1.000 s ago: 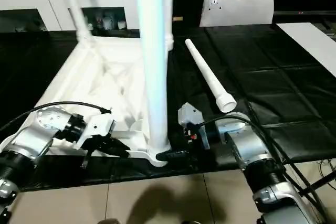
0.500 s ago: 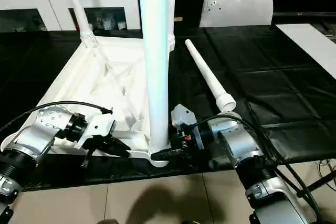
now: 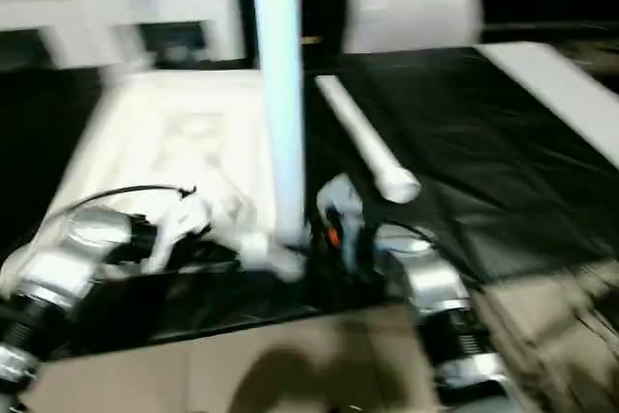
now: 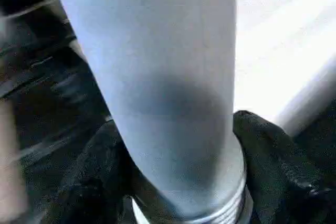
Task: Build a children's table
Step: Rotate leg to tighten
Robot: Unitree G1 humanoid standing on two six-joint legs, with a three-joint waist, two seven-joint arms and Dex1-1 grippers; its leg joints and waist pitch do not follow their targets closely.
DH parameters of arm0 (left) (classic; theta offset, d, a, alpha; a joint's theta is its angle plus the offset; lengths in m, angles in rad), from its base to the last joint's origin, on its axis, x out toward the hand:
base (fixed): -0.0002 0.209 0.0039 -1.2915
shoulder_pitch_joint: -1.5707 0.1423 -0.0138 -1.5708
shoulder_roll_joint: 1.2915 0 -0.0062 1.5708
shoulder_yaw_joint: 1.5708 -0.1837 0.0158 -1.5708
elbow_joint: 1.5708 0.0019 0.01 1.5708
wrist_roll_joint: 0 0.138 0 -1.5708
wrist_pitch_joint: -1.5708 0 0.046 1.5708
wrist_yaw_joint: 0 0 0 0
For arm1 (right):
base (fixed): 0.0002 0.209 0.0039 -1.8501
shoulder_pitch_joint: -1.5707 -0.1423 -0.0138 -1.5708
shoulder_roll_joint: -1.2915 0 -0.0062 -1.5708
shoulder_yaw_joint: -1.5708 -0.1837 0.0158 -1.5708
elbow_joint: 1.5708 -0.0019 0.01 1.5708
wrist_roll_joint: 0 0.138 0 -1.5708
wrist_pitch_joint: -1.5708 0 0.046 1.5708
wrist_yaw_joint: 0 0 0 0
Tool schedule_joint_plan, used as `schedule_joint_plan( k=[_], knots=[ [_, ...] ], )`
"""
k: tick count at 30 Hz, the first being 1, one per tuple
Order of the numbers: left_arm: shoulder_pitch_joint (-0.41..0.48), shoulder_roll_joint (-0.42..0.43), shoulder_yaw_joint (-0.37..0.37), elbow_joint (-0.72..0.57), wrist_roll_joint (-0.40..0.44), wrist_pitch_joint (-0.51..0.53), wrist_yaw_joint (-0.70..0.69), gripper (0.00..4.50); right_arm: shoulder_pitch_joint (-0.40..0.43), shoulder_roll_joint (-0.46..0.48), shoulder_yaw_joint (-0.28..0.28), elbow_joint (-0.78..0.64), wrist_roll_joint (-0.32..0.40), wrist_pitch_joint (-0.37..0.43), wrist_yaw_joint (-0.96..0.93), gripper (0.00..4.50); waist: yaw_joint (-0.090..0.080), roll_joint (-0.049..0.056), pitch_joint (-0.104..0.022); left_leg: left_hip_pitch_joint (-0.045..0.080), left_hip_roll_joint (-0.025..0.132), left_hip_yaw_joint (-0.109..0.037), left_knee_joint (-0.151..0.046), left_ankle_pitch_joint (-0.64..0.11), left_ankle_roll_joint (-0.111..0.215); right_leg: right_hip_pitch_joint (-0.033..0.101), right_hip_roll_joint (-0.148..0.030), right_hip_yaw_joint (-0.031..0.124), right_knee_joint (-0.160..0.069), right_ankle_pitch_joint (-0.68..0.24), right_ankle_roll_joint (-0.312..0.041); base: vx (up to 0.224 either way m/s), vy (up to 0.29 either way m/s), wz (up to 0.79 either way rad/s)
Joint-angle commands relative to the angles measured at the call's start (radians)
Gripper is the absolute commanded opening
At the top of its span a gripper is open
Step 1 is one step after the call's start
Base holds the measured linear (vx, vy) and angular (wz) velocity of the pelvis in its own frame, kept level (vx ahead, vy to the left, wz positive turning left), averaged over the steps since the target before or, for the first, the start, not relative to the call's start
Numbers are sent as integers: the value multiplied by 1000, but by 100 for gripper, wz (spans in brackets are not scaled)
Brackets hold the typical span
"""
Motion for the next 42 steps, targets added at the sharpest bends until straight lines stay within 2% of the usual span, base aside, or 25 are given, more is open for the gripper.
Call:
schedule_joint_plan(
  k=[1,2,3,4,5,6,7,9,10,11,13,15,16,18,19,21,22,25,29,31,34,36,39,41,42],
  knots=[
    [-28,-123,36,-90,-31,88,190,0,-27,125,59,61,-29,56,-160,263,-22,2,-46,-13,22,-11,-70,-310,19,64,-59,4,-127,-620,99,0,0,0],
    [-30,-143,43,-98,-31,109,222,0,-35,146,47,70,-32,70,-207,263,-40,19,-45,-13,48,-23,-84,-376,28,78,-62,3,-113,-570,85,0,0,0],
    [-40,-177,54,-96,-23,119,278,0,-56,182,21,95,-21,92,-274,263,-46,21,-47,-24,62,-32,-95,-404,31,91,-65,11,-95,-531,79,0,0,0],
    [-50,-213,62,-97,-8,132,340,0,-80,219,-3,118,-16,111,-344,263,-51,24,-45,-23,83,-39,-115,-454,33,92,-69,37,-65,-447,49,0,0,0],
    [-52,-224,64,-98,-3,137,358,0,-87,229,-9,125,-15,115,-364,263,-56,11,-45,-6,54,-25,-101,-445,22,71,-75,44,-86,-468,31,0,0,0],
    [-58,-250,67,-104,13,151,402,0,-106,257,-25,140,-16,124,-418,263,-58,2,-44,4,25,-14,-83,-413,20,56,-78,35,-106,-532,32,0,0,0],
    [-67,-273,68,-105,25,164,440,0,-122,278,-34,158,-21,117,-452,263,-54,-2,-48,2,-13,2,-58,-283,35,52,-85,22,-127,-640,52,0,0,0],
    [-77,-285,63,-100,42,164,465,0,-130,293,-42,171,-21,104,-476,263,-54,-1,-53,-18,-4,-4,-67,-230,49,63,-79,25,-116,-590,52,0,0,0],
    [-84,-287,51,-103,60,171,474,0,-135,299,-38,178,-40,85,-493,298,-47,1,-62,-21,9,-7,-75,-167,59,61,-75,42,-100,-470,17,0,0,0],
    [-84,-287,52,-108,59,180,473,0,-133,299,-36,176,-46,77,-493,333,-46,1,-63,-24,13,-8,-76,-144,63,62,-75,47,-90,-428,-1,0,0,0],
    [-86,-272,45,-118,65,195,470,0,-125,305,-53,164,-46,59,-500,339,-42,0,-69,-30,18,-7,-77,-83,77,65,-73,57,-68,-331,-49,53,-16,4],
    [-88,-257,34,-120,75,199,466,0,-124,308,-66,160,-41,54,-511,370,-39,2,-82,-42,19,-10,-67,39,107,70,-72,68,-33,-171,-103,27,-7,1],
    [-87,-246,34,-121,68,199,449,0,-116,297,-64,148,-46,40,-505,370,-37,1,-82,-47,14,-9,-61,101,131,67,-69,71,-21,-90,-128,0,0,0],
    [-75,-213,28,-135,54,196,387,0,-88,259,-48,104,-50,14,-459,383,-35,-2,-82,-51,10,-6,-56,118,152,68,-70,73,-16,-65,-142,0,0,0],
    [-65,-190,29,-142,44,187,346,0,-61,227,-47,60,-46,0,-424,400,-24,2,-77,-47,9,0,-56,87,167,63,-71,75,-22,-89,-141,0,0,0],
    [-58,-166,22,-140,41,162,305,0,-40,197,-48,24,-39,-7,-393,410,-20,8,-75,-44,14,2,-58,57,168,62,-69,74,-28,-138,-129,0,0,0],
    [-51,-143,15,-138,36,146,270,0,-20,164,-48,-8,-36,-16,-362,419,-17,4,-74,-44,16,1,-59,43,160,63,-67,73,-31,-163,-115,0,0,0],
    [-42,-104,3,-123,29,99,204,0,8,109,-45,-57,-28,-41,-288,442,-5,7,-71,-40,19,4,-62,12,139,60,-65,72,-40,-226,-90,0,0,0],
    [-36,-26,-29,-92,10,-24,50,0,40,5,-52,-113,-9,-80,-140,442,6,6,-65,-34,22,6,-70,-52,105,54,-63,72,-50,-295,-70,0,0,0],
    [-37,13,-47,-77,-1,-54,-33,0,56,-58,-41,-137,7,-92,-39,442,23,7,-60,-25,23,8,-73,-88,102,51,-62,74,-57,-332,-53,0,0,0],
    [-49,55,-69,-36,-6,-126,-125,0,71,-139,-4,-172,23,-92,95,442,35,6,-60,-22,23,9,-75,-107,90,52,-63,73,-60,-354,-42,0,0,0],
    [-66,88,-87,3,-27,-180,-239,0,79,-219,44,-217,57,-43,267,442,41,5,-59,-20,19,8,-77,-121,87,55,-62,71,-64,-378,-31,0,0,0],
    [-77,101,-100,24,-26,-210,-281,0,76,-246,62,-228,69,-29,334,442,54,3,-63,-20,23,8,-75,-109,97,55,-63,71,-62,-369,-29,0,0,0],
    [-104,114,-126,68,-28,-264,-358,0,56,-280,99,-207,63,-48,420,442,64,-6,-64,-22,22,10,-75,-99,91,55,-65,71,-61,-377,-31,0,0,0],
    [-110,118,-136,76,-29,-274,-385,0,47,-285,109,-193,57,-59,438,442,70,-4,-65,-21,22,10,-75,-91,90,55,-64,71,-59,-379,-30,0,0,0]
  ],
)
